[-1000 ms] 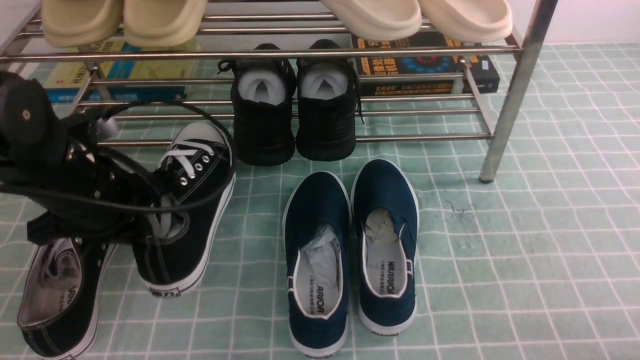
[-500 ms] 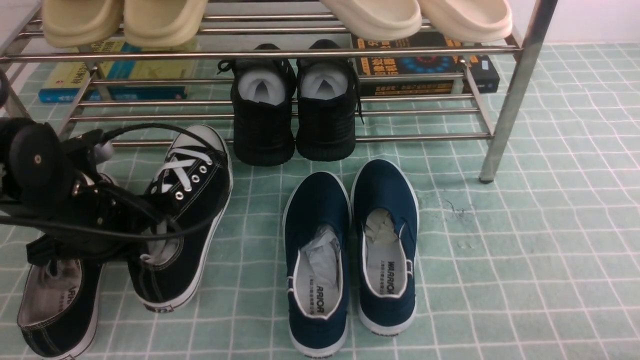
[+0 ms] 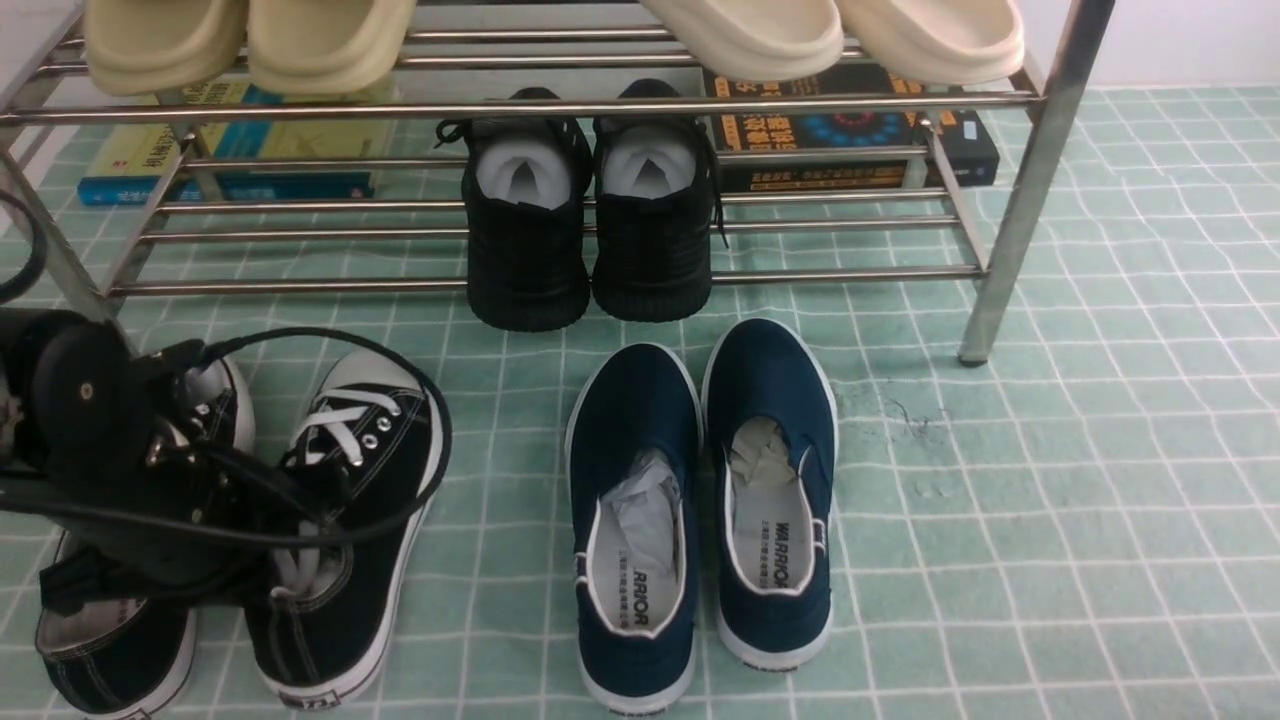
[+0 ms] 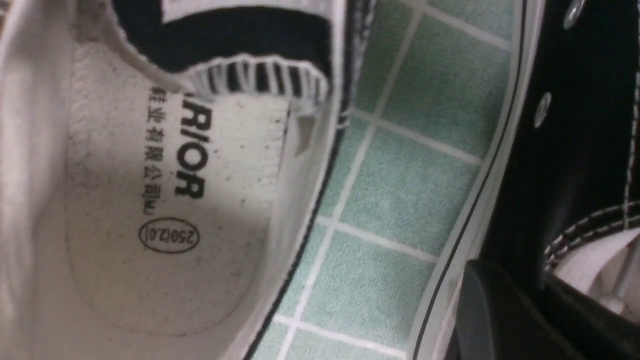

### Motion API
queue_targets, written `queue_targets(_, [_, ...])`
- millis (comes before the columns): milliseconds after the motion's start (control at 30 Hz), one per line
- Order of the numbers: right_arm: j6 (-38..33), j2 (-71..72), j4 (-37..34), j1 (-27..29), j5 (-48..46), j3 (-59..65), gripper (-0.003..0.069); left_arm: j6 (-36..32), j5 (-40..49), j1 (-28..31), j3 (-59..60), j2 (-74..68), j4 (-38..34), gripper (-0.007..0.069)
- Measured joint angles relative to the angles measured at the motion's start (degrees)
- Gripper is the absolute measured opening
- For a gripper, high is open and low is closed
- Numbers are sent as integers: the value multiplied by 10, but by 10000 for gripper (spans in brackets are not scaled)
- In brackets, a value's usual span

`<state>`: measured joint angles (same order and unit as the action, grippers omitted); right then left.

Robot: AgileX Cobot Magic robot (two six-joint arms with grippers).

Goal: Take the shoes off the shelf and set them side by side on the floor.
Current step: 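Set the held shoe down on the floor in front of the rack with the left gripper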

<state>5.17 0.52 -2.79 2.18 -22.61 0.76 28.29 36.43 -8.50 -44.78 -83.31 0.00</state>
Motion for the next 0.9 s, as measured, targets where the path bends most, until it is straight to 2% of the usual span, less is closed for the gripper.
queue_targets(367, [0, 0, 0, 0, 0, 0, 239, 14, -39, 0, 4, 0, 32, 30])
queue_targets(533, [0, 0, 0, 0, 0, 0, 239, -17, -41, 0, 4, 0, 39, 65])
queue_targets(600, [0, 0, 0, 0, 0, 0, 239, -43, -39, 0, 4, 0, 40, 125])
queue_targets(733, [0, 0, 0, 0, 0, 0, 239, -52, -30, 0, 2, 0, 40, 278])
queue_targets(767, [0, 0, 0, 0, 0, 0, 239, -52, -29, 0, 1, 0, 40, 286])
queue_targets(800, [0, 0, 0, 0, 0, 0, 239, -52, 0, 0, -7, 1, 40, 342])
queue_targets(900, [0, 0, -1, 0, 0, 0, 239, -56, 55, 0, -26, 8, 39, 373])
